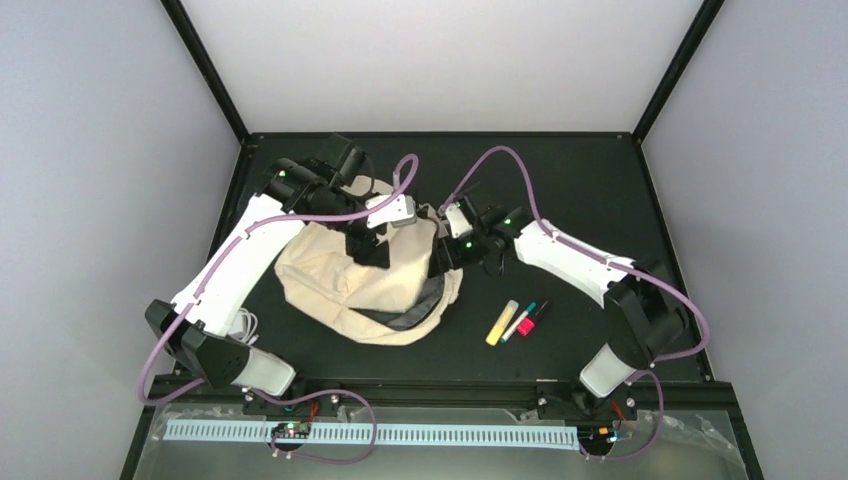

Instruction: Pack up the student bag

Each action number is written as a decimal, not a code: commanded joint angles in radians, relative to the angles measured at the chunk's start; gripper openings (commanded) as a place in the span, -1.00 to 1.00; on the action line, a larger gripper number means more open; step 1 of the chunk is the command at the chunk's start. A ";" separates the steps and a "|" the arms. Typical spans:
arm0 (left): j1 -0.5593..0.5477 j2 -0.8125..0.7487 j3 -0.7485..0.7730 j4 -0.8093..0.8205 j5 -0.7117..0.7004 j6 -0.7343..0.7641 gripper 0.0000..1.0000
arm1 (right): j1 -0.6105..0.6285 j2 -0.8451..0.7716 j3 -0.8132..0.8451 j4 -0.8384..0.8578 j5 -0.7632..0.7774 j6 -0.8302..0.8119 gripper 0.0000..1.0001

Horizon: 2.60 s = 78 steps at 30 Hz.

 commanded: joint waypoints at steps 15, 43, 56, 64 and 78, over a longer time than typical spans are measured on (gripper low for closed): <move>0.192 0.478 0.468 0.012 -0.018 0.126 0.97 | -0.406 0.051 0.265 0.123 -0.172 -0.056 0.16; 0.341 0.806 0.315 0.347 0.106 0.195 0.97 | -0.166 0.608 0.619 0.223 -0.145 -0.017 -0.10; 0.335 0.802 0.290 0.327 0.152 0.215 0.94 | -0.149 0.663 0.660 0.183 -0.107 -0.051 -0.39; 0.331 0.729 0.260 0.333 0.264 0.298 0.93 | -0.151 0.615 0.657 0.179 -0.081 -0.083 -0.98; 0.254 0.802 0.349 0.104 0.348 0.674 0.98 | -0.168 0.402 0.449 0.361 -0.157 0.016 -0.98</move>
